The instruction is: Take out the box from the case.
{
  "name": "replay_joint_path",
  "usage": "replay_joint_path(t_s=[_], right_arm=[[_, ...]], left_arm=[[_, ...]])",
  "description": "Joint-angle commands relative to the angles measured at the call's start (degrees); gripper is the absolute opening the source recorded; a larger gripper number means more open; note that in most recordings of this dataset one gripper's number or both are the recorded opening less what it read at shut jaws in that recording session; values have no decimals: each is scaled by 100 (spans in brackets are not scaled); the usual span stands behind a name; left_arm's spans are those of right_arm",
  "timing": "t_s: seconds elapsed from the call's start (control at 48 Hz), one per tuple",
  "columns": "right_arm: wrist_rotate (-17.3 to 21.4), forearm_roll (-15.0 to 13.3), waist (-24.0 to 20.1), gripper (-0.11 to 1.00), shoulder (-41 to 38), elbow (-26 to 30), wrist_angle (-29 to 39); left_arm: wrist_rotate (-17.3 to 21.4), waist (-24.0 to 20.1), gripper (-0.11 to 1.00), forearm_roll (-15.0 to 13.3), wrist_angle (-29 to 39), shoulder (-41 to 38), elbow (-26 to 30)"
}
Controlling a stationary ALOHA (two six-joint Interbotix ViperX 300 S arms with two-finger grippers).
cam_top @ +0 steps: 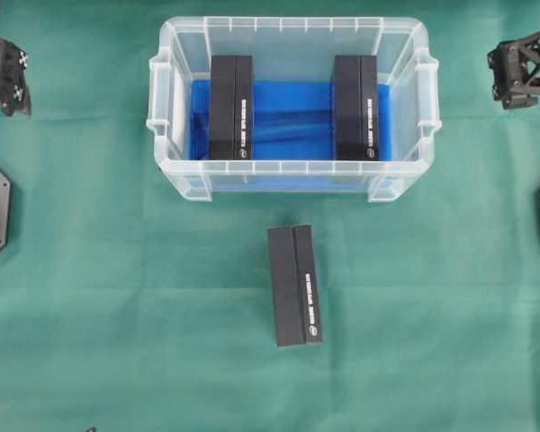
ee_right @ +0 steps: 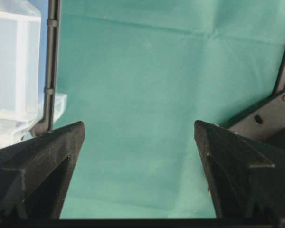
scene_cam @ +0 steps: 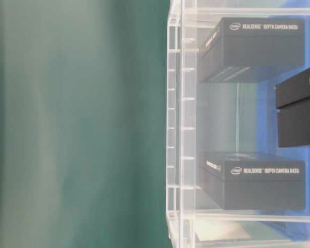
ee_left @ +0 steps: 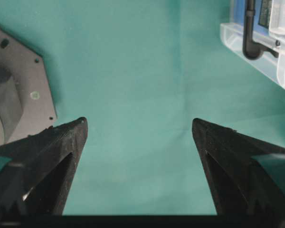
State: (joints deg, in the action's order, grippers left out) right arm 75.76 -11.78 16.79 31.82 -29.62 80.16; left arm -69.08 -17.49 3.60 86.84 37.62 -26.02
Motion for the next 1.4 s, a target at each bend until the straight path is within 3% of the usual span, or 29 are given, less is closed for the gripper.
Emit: replay_joint_path(t_s=[0.0,0.292,0.626,1.376], right_arm=[[9,-9,18,91,18,53,-18],[9,9,18,91,18,53,-105],[9,18,18,91,9,53,-105],[-62,9,18,91,18,53,-132]], left_arm=[[26,9,91,26,-9,-26,97],[44,9,91,35,-35,-422,272],[0,132,91,35,-237,-1292,896],[9,545,90,62,-571,-3586,3120]])
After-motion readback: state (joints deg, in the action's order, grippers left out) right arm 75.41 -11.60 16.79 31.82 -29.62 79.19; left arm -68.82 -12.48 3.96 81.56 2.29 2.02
